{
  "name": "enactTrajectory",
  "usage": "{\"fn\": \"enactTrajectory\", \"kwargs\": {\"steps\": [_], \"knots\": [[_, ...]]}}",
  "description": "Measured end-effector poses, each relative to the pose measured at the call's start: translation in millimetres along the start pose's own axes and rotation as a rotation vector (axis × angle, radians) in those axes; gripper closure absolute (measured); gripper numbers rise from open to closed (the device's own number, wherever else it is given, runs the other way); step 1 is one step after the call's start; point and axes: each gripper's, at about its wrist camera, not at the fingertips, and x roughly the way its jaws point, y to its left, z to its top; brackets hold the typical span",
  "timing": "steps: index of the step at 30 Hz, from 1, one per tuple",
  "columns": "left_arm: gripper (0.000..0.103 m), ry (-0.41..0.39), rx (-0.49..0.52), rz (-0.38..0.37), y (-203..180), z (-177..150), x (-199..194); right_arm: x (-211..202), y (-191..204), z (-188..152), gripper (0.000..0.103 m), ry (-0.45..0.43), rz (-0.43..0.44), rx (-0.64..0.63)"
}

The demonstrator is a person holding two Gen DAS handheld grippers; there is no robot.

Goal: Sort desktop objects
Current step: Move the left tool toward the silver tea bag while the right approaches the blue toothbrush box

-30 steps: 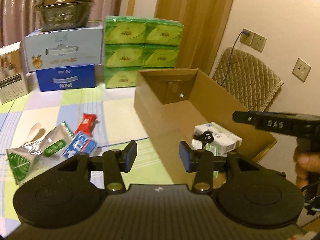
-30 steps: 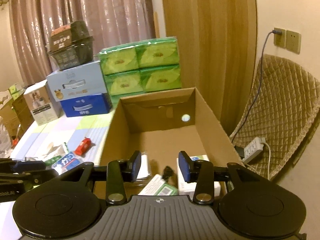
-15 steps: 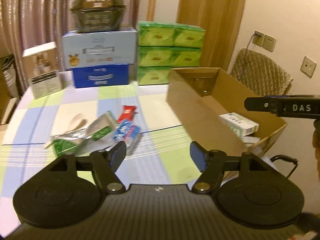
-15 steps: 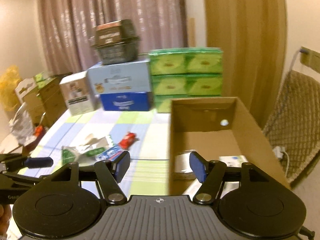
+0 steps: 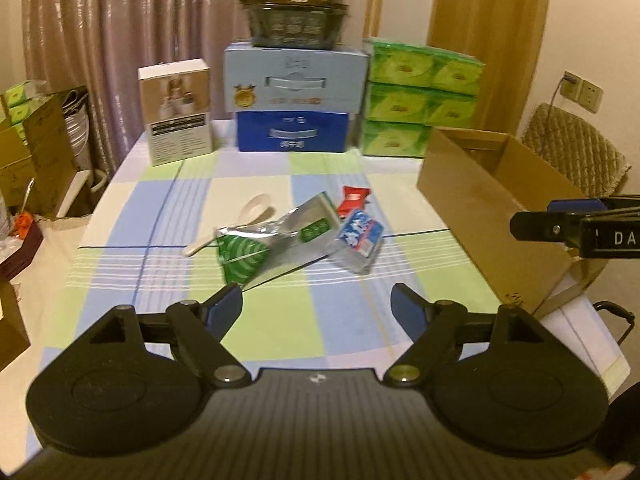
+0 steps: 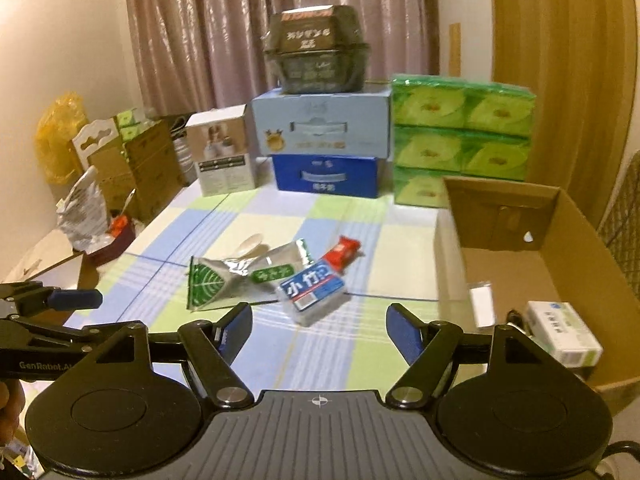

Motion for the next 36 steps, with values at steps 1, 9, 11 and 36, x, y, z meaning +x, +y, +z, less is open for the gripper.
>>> {"fn": "enactTrajectory", "kwargs": {"steps": [1, 9, 11, 36], "knots": [[0.022, 0.001, -0.005, 0.005, 4, -1, 0, 3, 2, 0, 0.031, 0.003, 0.002, -0.002], [0.020, 0.017, -0.020, 0.020, 20, -9, 2, 15, 12, -5, 0.027, 0.022, 0.012, -0.010], [0.020, 0.021, -0.022, 0.020, 23, -11, 3, 18, 14, -6, 0.026, 0.025, 0.012, -0.011], [0.017, 0.056, 0.045, 0.088, 48, -23, 63, 92, 9, -38, 0.015, 0.083, 0.036, 0.099]]}}
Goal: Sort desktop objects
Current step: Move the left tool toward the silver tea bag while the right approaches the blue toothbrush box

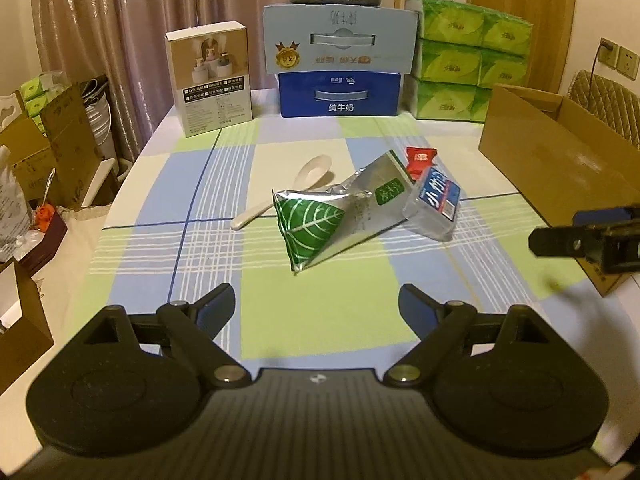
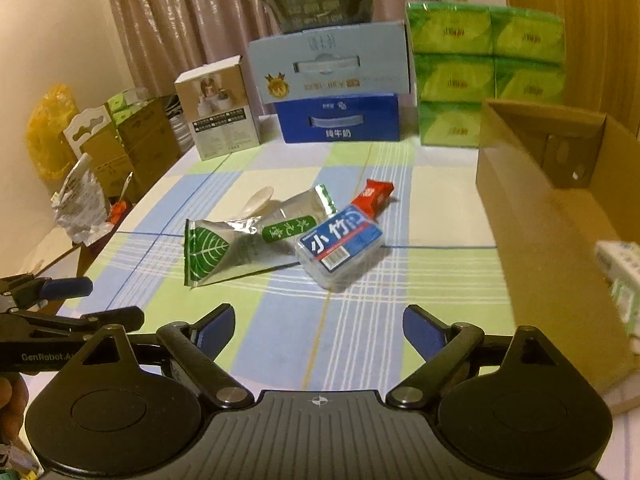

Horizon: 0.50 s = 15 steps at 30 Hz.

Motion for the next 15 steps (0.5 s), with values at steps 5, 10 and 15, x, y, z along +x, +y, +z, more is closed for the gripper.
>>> {"fn": "enactTrajectory", "kwargs": {"steps": [5, 10, 15], "knots": [[0.017, 0.003, 0.035, -0.012, 4, 10, 21, 22, -5, 0, 0.014, 0.022, 0.008, 0.016], [0.016, 0.005, 0.141, -0.048, 1, 27, 38, 41, -10, 11, 0.014, 0.028, 0.014, 0.037], [0.016, 0.019, 0.257, -0.092, 2, 52, 55, 65, -16, 30, 0.014, 0.024, 0.013, 0.075]]}}
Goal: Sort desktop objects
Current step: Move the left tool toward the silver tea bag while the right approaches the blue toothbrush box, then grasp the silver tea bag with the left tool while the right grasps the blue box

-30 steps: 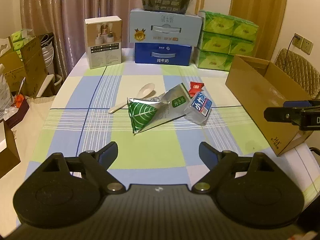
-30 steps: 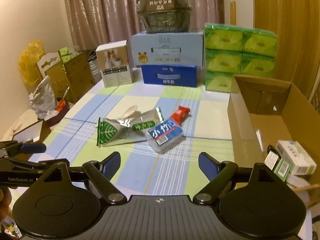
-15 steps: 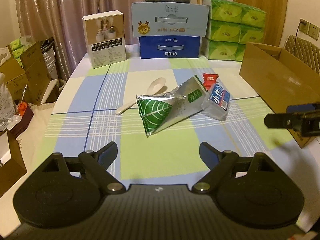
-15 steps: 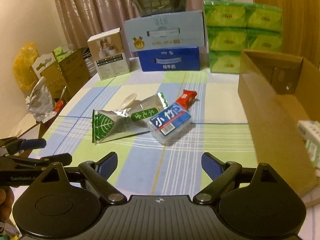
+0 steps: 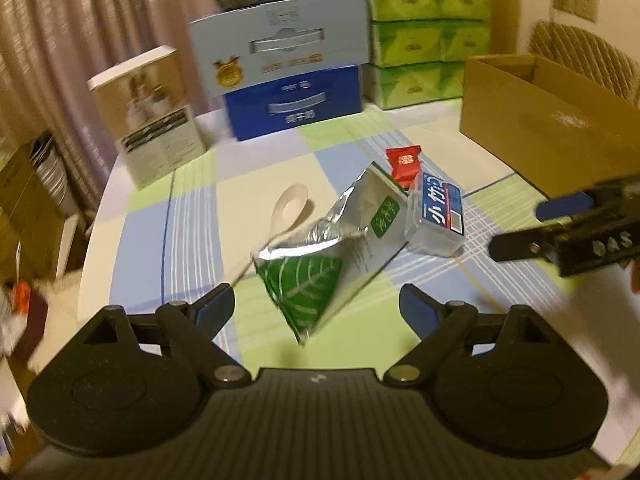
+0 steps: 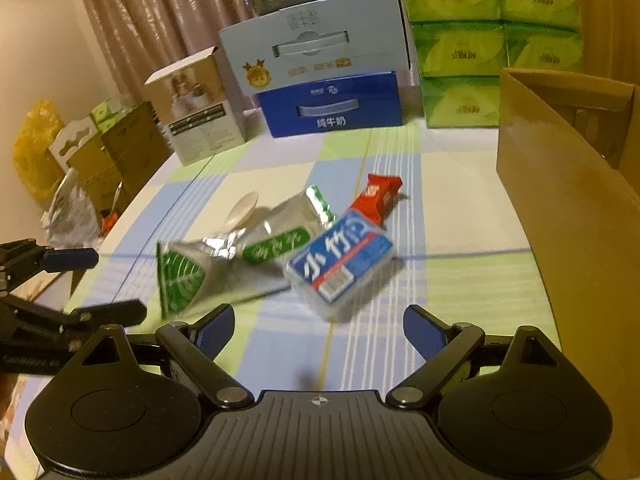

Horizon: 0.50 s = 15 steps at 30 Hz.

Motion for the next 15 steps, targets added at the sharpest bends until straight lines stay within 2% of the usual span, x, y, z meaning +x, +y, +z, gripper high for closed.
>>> {"fn": "enactTrajectory", "kwargs": {"steps": [8, 12, 15], "knots": [[0.016, 0.003, 0.104, -0.057, 8, 29, 32, 49, -5, 21, 0.015, 0.033, -0.004, 0.072], [0.016, 0.022, 0.097, -0.090, 16, 33, 52, 66, -9, 25, 0.016, 0.042, -0.004, 0.104], [0.016, 0.035, 0.099, -0.110, 20, 34, 64, 75, -10, 28, 0.022, 0.050, -0.006, 0.098]]}}
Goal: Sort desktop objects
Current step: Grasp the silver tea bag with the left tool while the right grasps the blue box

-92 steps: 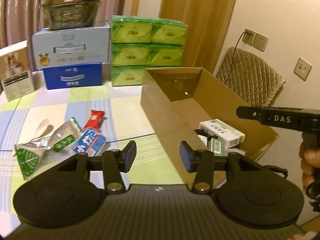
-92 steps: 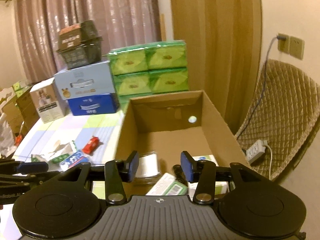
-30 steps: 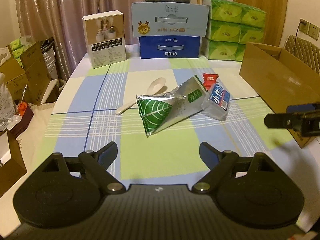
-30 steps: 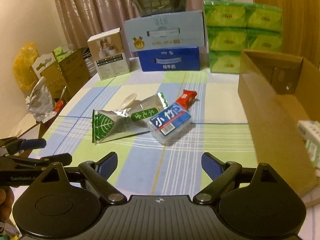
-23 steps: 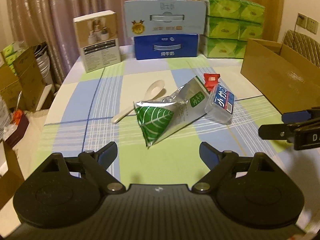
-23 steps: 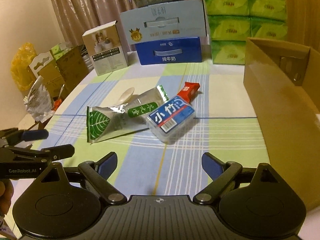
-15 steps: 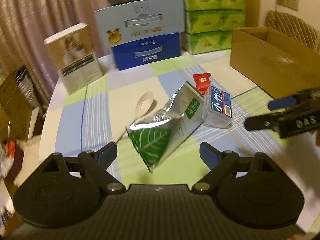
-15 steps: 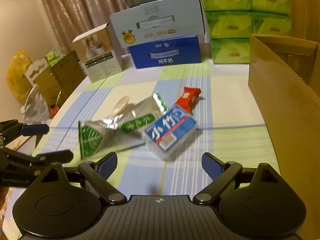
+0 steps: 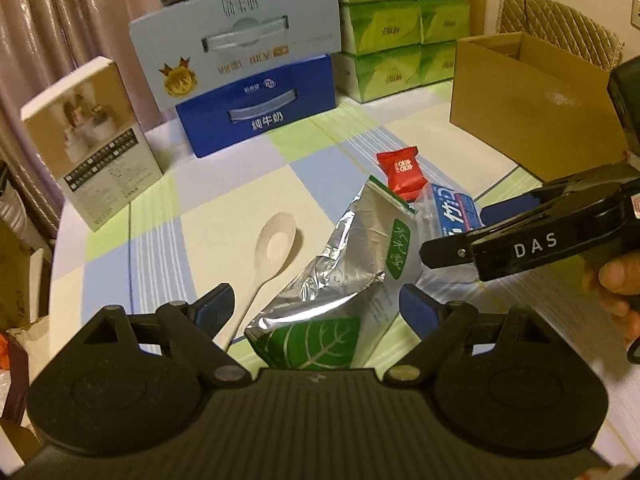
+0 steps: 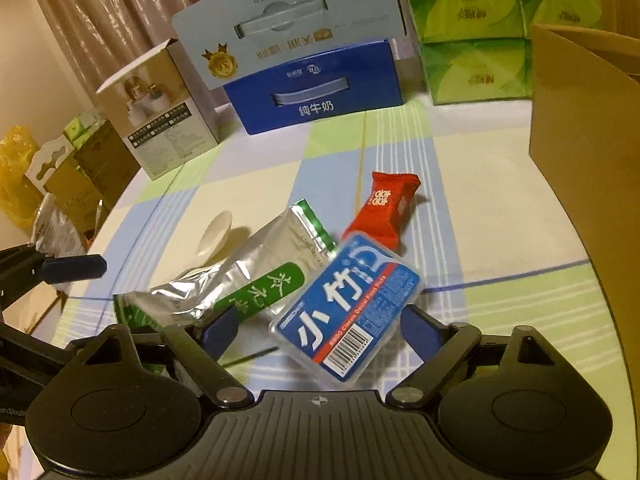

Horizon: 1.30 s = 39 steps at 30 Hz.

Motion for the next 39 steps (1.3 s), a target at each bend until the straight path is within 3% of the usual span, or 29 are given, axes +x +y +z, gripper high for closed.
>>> {"fn": "enactTrajectory", "kwargs": {"steps": [1, 3, 13, 17, 25, 31, 39], "knots": [[0.016, 0.004, 0.004, -0.013, 1, 1, 3, 2, -1, 1, 0.030, 0.007, 0.001, -0.003], [0.016, 0.018, 0.016, -0.047, 3, 2, 11, 5, -2, 2, 0.036, 0.022, 0.010, -0.016], [0.017, 0.159, 0.109, -0.169, 1, 29, 53, -15, -19, -2, 0.036, 0.038, -0.062, -0.104], [0.026, 0.251, 0.129, -0.217, -2, 37, 71, -22, -20, -6, 0.036, 0.043, -0.062, -0.127], [0.040, 0.342, 0.135, -0.183, -6, 40, 79, -27, -17, -17, 0.037, 0.063, -0.059, -0.162], [0.047, 0.389, 0.012, -0.196, -20, 20, 54, -49, -9, -39, 0.037, 0.105, -0.025, -0.180], [0.049, 0.416, -0.210, -0.193, -67, -33, -18, -106, -1, -90, 0.036, 0.126, -0.043, -0.270]]}}
